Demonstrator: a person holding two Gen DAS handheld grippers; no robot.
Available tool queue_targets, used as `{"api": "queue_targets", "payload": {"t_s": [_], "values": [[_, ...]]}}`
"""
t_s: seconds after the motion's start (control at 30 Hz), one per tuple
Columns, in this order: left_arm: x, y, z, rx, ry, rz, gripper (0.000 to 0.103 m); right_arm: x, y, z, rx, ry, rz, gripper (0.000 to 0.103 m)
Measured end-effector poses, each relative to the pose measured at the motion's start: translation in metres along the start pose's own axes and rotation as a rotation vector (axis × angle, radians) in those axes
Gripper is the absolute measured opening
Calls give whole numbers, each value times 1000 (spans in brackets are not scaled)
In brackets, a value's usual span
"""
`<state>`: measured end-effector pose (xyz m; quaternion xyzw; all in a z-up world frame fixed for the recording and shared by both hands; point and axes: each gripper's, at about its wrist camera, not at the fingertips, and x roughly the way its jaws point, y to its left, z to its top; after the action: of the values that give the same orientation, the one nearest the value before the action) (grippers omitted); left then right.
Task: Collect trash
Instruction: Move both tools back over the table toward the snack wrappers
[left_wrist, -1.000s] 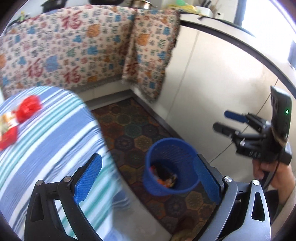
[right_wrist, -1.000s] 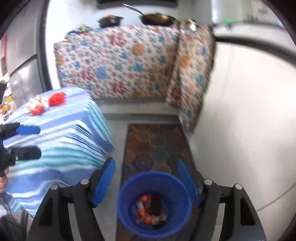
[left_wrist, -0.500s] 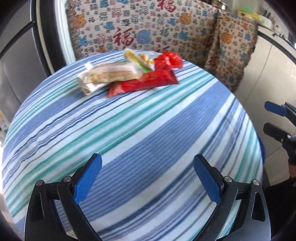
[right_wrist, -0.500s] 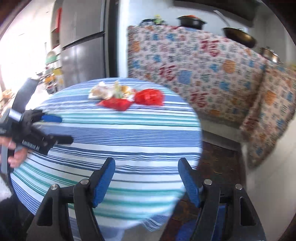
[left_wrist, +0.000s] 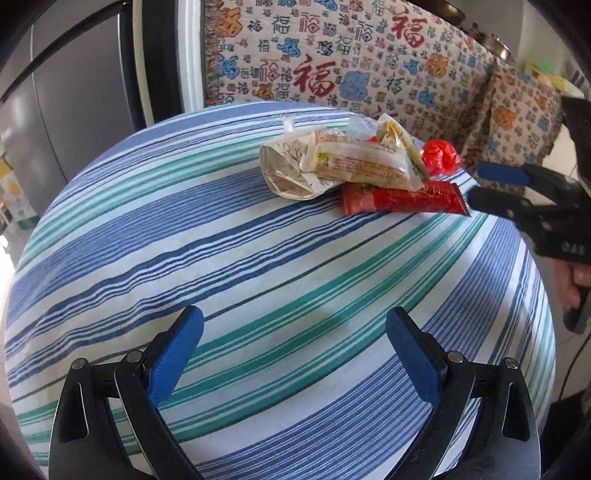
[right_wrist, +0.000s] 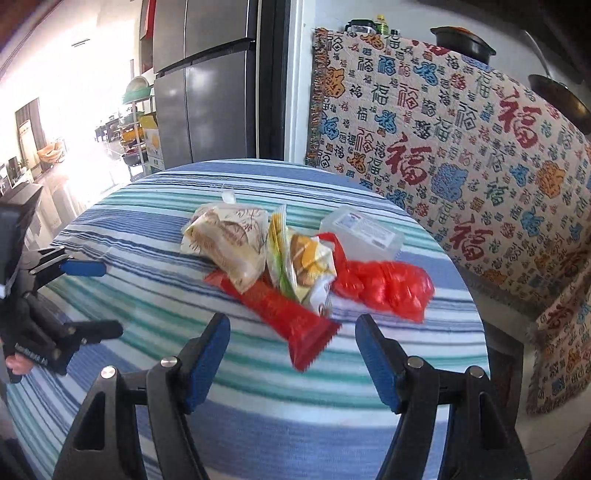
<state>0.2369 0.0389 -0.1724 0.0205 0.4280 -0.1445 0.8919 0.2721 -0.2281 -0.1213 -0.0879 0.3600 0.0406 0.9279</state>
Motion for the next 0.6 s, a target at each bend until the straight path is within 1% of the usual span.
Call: {"api": "queue_targets", "payload": {"t_s": [0.1,0.17,0.2,0.23,0.3,0.33,0.4,0.5,0.6], "values": [[-4,-5,3,18,-11,-6,99,30,9,16,-37,59,42,72],[-6,-6,4,26,-16,-9,99,44,16,17,-57,111,80,70],[-6,-6,5,26,-18,-11,99,47,20,16,-68,133,95,55],[-7,-5,4,25,-19,-12,99,48,24,13,-85,148,86,27],[-8,-2,5,21,-18,-12,99,44,33,7,-102,159,90,20],[-7,-1,5,18,-17,-9,99,40,37,3,-103,165,89,17],[-6,0,4,13,-13,-4,99,26,44,-8,-83,182,75,16],[-3,1,3,-4,-3,-1,99,0,56,-31,13,210,83,16],[2,1,0,-28,12,-2,99,-28,70,-57,57,203,82,16]]}}
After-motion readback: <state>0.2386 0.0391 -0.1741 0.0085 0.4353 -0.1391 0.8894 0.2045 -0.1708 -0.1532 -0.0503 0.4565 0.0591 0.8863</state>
